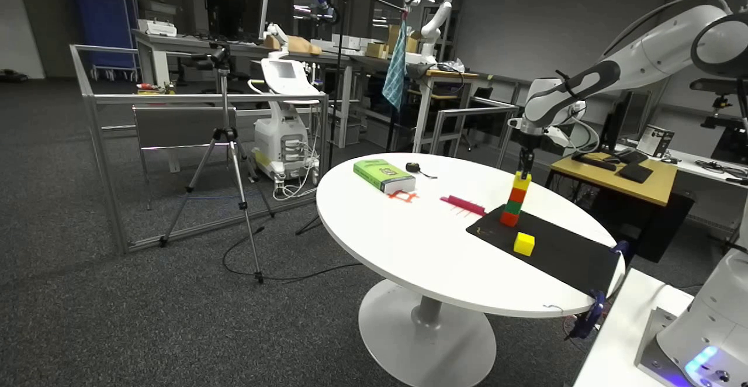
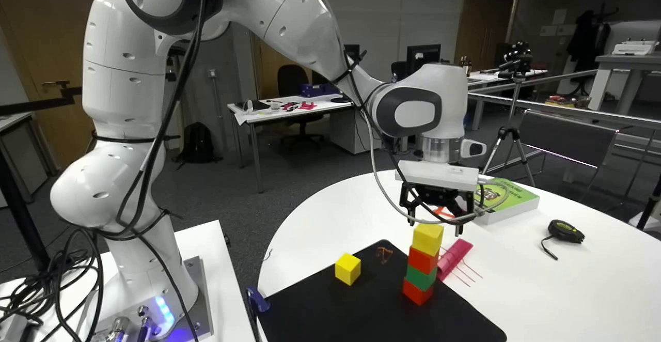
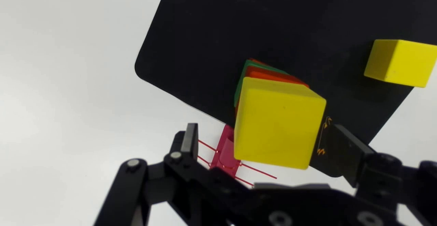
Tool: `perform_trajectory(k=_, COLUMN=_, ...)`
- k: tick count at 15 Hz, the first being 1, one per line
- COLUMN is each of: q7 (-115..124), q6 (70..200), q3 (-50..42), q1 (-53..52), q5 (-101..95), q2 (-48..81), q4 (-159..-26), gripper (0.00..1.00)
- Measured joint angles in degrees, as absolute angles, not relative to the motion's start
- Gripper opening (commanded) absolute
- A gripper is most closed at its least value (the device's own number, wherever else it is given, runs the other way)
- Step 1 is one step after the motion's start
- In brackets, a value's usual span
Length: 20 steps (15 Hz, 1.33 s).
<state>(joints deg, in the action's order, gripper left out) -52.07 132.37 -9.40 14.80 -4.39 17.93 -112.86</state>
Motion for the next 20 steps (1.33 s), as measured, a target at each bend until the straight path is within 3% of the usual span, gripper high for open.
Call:
perform_trajectory(k=2, q7=-52.23, q6=133.06, q3=-9.40, q1=14.97, q5=-4.39, q2=18.23, q4=-113.00, gripper=1.00)
perform_trajectory(k=3, q7=-52.23, q6=133.19, q3=-9.40, q1=15.01, q5=-4.39, q2=18.36, q4=-113.00, gripper=0.95)
perform_trajectory(k=4, q7=-52.23, q6=133.25, q3=-9.40, q1=15.01, q5=-4.39, q2=18.48, q4=-113.00, gripper=0.79)
perform_trajectory(k=11, q7=-51.86, q6=133.25, q3=-9.40, q1=14.90, q5=-4.42, q2=18.59, q4=-113.30, gripper=0.31)
perform_trajectory(k=20, q7=-46.92, q6=134.21, q3=-9.40, q1=14.37, q5=-5.17, q2=10.26, q4=-124.08, gripper=0.31)
